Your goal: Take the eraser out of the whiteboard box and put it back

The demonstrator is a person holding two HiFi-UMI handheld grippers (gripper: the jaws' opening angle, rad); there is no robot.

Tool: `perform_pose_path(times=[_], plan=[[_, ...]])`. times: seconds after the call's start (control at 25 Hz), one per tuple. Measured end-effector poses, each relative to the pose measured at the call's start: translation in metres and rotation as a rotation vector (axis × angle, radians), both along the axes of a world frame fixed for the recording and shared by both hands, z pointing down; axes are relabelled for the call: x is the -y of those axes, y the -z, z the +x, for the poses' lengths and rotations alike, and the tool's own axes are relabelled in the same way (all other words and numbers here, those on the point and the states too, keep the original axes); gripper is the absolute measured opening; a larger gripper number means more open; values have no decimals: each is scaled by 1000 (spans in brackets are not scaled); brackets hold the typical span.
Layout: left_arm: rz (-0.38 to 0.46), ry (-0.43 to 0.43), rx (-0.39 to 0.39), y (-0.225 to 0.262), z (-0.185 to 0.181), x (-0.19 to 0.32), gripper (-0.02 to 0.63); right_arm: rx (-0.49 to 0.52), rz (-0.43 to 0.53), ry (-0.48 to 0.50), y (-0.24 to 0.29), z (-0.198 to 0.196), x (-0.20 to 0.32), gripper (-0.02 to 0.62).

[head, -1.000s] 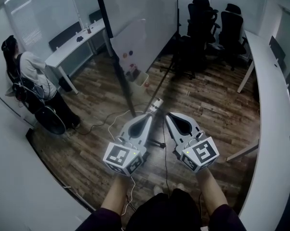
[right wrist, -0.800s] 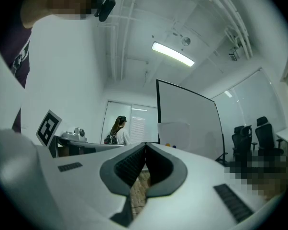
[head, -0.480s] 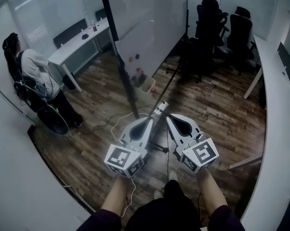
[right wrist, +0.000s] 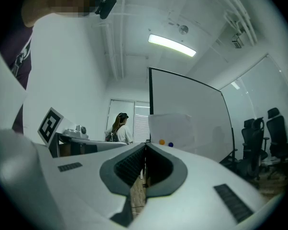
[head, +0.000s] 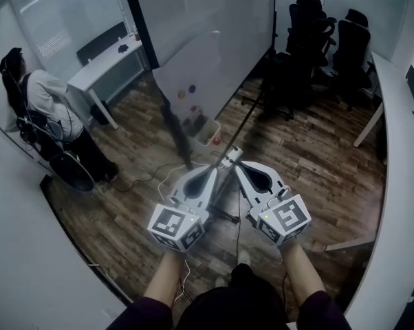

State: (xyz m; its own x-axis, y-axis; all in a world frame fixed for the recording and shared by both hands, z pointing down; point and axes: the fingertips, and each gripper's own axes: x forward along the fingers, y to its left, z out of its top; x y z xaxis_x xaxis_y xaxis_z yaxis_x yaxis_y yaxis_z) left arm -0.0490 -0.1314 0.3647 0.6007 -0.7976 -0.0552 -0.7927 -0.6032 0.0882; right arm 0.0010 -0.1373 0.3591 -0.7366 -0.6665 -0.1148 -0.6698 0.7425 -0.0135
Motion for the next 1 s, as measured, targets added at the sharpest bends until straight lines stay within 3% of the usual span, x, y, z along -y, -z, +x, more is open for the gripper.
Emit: perform_pose_path(times=[0.52, 1.0], plan=[[-29, 96, 11, -9, 17, 51, 5, 0, -25, 111, -10, 5, 57, 4], [-48, 160, 32, -22, -26, 91, 5, 19, -46, 152, -20, -32, 106, 5]])
